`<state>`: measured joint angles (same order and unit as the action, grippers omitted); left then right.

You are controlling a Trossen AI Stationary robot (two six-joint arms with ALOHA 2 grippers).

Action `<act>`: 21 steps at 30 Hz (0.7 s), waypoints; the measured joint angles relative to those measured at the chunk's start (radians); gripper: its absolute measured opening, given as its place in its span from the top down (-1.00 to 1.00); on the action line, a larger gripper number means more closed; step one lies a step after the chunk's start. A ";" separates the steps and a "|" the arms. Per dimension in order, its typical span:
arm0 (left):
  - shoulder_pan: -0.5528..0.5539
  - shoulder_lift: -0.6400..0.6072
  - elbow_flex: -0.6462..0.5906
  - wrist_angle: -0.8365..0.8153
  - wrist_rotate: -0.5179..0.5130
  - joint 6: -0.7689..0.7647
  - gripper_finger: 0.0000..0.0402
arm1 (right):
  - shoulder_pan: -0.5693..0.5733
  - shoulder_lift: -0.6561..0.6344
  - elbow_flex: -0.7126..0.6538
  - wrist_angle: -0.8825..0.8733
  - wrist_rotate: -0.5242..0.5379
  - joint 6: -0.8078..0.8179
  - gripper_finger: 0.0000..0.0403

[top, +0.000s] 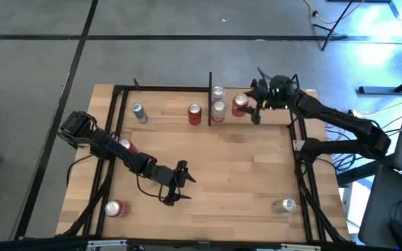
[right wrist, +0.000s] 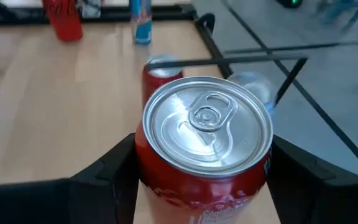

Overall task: Place canned beverage on shelf
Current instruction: Put the right red soda can on the shelf

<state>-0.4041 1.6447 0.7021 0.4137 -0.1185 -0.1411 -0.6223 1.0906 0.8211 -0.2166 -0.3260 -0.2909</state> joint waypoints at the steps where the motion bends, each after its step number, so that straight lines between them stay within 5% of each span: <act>1: 0.006 0.000 0.000 0.000 0.012 0.009 -0.57 | -0.029 0.015 0.000 0.012 -0.041 -0.012 -0.23; 11: 0.067 -0.005 0.000 -0.003 0.133 0.048 -0.57 | -0.242 0.206 0.001 0.138 -0.380 -0.107 -0.23; 21: 0.121 -0.005 0.000 0.002 0.197 0.047 -0.57 | -0.310 0.325 0.001 0.200 -0.447 -0.203 -0.23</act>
<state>-0.2832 1.6398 0.7021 0.4152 0.0780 -0.0937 -0.9325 1.4160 0.8219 -0.0163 -0.7732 -0.4939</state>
